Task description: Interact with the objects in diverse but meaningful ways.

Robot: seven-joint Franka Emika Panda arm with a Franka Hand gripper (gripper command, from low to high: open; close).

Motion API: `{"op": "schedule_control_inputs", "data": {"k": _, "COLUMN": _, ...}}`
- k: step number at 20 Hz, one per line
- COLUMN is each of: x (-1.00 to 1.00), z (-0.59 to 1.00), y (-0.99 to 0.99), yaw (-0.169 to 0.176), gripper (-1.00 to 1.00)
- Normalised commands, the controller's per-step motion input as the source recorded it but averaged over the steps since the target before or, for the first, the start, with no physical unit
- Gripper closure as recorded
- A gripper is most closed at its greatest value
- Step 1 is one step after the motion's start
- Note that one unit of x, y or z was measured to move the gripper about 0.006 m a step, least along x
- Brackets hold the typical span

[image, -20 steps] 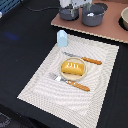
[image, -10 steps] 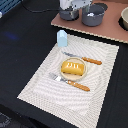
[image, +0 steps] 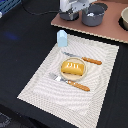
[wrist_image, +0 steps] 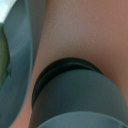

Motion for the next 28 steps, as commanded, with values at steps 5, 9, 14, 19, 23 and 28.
{"op": "schedule_control_inputs", "data": {"k": 5, "x": 0.24, "z": -0.04, "y": 0.10, "yaw": -0.062, "gripper": -1.00}}
{"op": "schedule_control_inputs", "data": {"k": 9, "x": 0.25, "z": -0.06, "y": 0.09, "yaw": -0.062, "gripper": -1.00}}
{"op": "schedule_control_inputs", "data": {"k": 14, "x": 0.25, "z": -0.03, "y": 0.17, "yaw": -0.047, "gripper": -1.00}}
{"op": "schedule_control_inputs", "data": {"k": 19, "x": 0.28, "z": 0.25, "y": 0.38, "yaw": -0.009, "gripper": -1.00}}
{"op": "schedule_control_inputs", "data": {"k": 23, "x": 0.46, "z": 0.20, "y": 0.45, "yaw": -0.002, "gripper": -1.00}}
{"op": "schedule_control_inputs", "data": {"k": 28, "x": 0.35, "z": 0.22, "y": 0.44, "yaw": 0.000, "gripper": -1.00}}
